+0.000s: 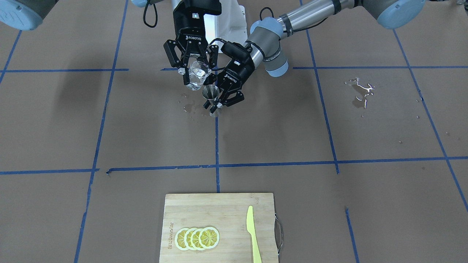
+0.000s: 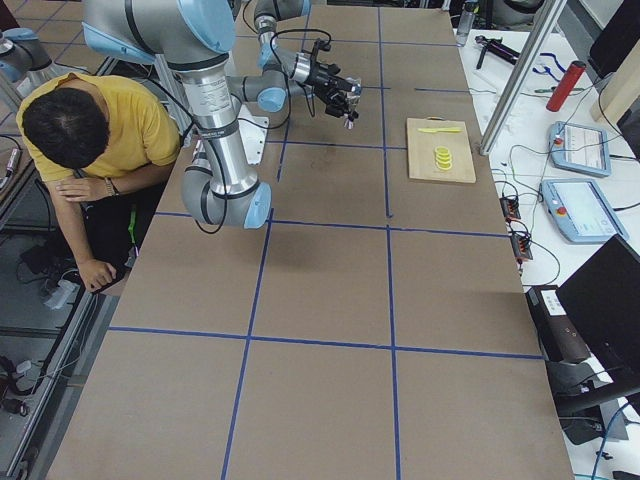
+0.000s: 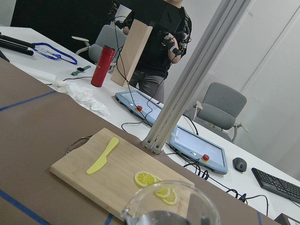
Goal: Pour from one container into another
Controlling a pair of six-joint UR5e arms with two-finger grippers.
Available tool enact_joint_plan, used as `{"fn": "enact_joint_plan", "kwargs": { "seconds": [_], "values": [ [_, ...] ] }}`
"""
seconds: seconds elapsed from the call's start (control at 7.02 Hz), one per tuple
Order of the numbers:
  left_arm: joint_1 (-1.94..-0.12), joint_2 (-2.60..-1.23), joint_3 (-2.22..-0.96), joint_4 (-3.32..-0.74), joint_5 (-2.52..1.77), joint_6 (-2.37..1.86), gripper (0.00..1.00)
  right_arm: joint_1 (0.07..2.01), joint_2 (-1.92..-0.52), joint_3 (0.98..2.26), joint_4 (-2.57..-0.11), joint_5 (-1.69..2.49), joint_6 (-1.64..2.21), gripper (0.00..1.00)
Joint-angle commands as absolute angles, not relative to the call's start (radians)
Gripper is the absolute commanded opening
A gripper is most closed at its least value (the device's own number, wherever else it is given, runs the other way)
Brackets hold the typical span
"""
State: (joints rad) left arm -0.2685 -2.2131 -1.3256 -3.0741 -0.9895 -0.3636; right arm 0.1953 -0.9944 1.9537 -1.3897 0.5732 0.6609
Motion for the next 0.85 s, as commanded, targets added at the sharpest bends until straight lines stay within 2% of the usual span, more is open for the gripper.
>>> {"fn": "enact_joint_plan", "kwargs": {
  "seconds": [0.0, 0.71],
  "values": [
    [-0.268, -2.215, -1.327, -3.074, -0.988, -0.364, 0.00, 0.195, -0.986, 1.957, -1.428, 0.580, 0.647, 0.00],
    [-0.268, -2.217, -1.327, -3.073, -0.988, -0.364, 0.00, 0.190, -0.985, 1.997, -1.539, 0.584, 0.512, 0.00]
  ]
}}
